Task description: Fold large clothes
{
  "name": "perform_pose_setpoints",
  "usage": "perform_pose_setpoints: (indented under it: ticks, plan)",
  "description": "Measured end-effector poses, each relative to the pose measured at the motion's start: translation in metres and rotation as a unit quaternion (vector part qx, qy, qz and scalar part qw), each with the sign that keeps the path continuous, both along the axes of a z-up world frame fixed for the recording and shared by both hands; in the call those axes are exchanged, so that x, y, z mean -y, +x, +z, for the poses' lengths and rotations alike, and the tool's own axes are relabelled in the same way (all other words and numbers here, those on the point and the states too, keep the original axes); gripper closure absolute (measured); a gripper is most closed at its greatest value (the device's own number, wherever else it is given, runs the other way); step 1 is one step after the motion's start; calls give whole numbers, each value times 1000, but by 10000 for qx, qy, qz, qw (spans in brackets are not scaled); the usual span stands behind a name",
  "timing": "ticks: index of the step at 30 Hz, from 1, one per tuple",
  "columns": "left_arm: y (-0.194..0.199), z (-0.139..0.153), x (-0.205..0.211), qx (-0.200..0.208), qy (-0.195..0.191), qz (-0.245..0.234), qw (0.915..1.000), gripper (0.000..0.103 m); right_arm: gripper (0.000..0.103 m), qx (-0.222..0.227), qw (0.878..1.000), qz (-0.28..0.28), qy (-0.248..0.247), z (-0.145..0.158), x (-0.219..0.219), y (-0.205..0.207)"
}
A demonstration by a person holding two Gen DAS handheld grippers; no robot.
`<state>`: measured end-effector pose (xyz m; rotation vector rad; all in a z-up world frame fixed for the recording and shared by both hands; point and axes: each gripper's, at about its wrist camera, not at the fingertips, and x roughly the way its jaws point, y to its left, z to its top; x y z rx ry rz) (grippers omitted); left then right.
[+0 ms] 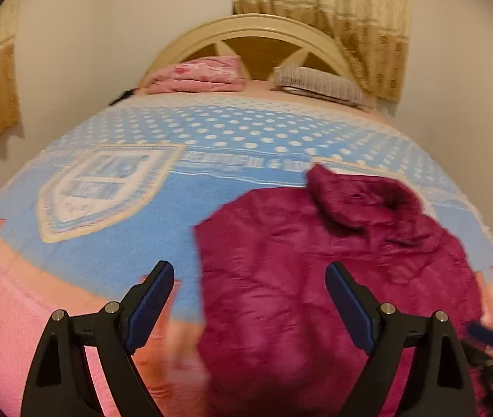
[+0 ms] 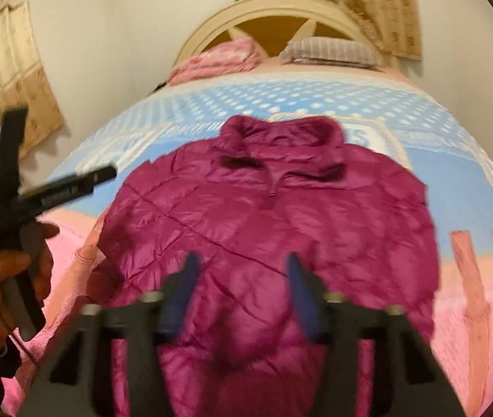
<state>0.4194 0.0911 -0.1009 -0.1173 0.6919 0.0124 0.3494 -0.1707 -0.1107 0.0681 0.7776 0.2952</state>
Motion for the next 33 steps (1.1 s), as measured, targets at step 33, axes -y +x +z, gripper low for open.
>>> perform_pose_setpoints:
  ticks: [33]
  plan:
    - [24,-97,43,-996,452,-492,9928,6,67,-195,9916,-203,-1262,-84,-1,4]
